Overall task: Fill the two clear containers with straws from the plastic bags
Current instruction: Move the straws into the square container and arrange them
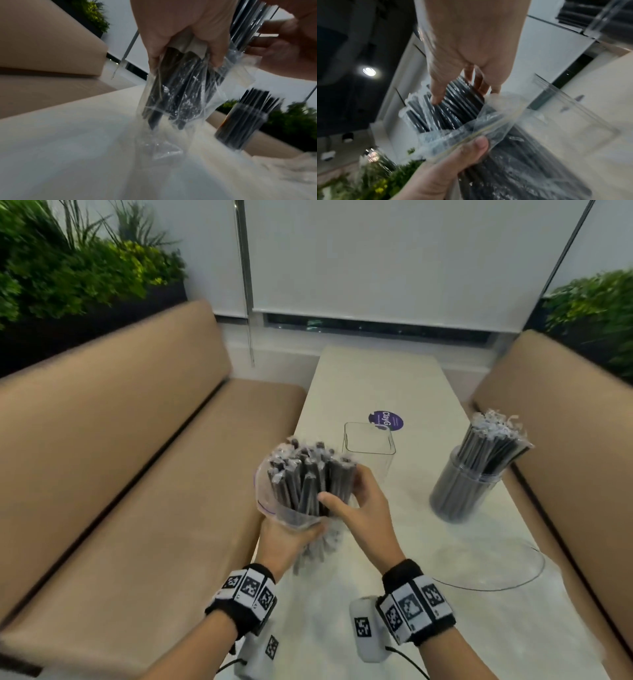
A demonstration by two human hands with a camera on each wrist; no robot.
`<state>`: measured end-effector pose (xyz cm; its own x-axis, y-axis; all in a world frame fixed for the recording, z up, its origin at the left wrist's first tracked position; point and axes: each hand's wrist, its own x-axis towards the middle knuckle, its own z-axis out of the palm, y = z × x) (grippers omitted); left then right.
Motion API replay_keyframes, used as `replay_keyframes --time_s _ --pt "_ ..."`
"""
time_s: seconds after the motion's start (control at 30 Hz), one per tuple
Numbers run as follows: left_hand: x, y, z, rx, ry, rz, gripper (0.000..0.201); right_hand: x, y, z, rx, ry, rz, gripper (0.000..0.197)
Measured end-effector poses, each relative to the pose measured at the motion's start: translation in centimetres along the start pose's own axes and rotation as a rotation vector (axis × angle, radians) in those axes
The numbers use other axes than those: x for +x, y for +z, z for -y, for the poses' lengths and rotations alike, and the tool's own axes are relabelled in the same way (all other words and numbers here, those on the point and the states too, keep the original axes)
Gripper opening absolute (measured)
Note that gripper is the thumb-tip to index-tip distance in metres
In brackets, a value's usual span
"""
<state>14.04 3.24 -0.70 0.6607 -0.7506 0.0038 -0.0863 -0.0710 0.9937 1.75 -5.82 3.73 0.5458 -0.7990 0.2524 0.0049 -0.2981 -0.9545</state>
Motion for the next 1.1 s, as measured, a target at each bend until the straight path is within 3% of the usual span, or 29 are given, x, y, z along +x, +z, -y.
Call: replay_keyframes --time_s 0.13,0.4,0.57,0.67,0.8,0.87,0.97,1.1 --pt "-0.7 0.0 1.6 0.028 -0.057 0.088 0.040 0.1 0.6 -2.8 -0.094 0.109 -0.114 0.022" --pt "1.0 -0.3 1.4 -0.047 -0.048 0.192 0.025 4.3 -1.7 1.3 -0.015 0.043 -0.214 0.005" --pt "2.0 -0.4 0.5 -0.119 -0.082 0.229 0.030 7.9 -5.2 8.1 0.149 -0.118 -0.246 0.008" --pt "2.6 -0.5 0.7 -0.118 -0.098 0.232 0.022 10.5 -7.8 11.6 0.244 -0.223 -0.321 0.010" --pt "2.9 -0.6 1.5 -0.135 -0.087 0.219 0.028 14.8 -9.6 12.8 0.205 -0.341 -0.428 0.006" --pt "3.0 -0.7 1.8 -0.147 -0.104 0.211 0.032 16.5 -9.0 10.4 0.108 -0.309 -0.455 0.012" --pt "2.9 -0.8 2.1 -0.181 -0.107 0.205 0.034 17.8 -7.3 4.4 -0.031 -0.135 -0.444 0.024" --pt "2.7 -0.9 2.1 -0.191 -0.094 0.207 0.036 17.5 -6.2 -0.9 -0.233 0.143 -0.288 0.042"
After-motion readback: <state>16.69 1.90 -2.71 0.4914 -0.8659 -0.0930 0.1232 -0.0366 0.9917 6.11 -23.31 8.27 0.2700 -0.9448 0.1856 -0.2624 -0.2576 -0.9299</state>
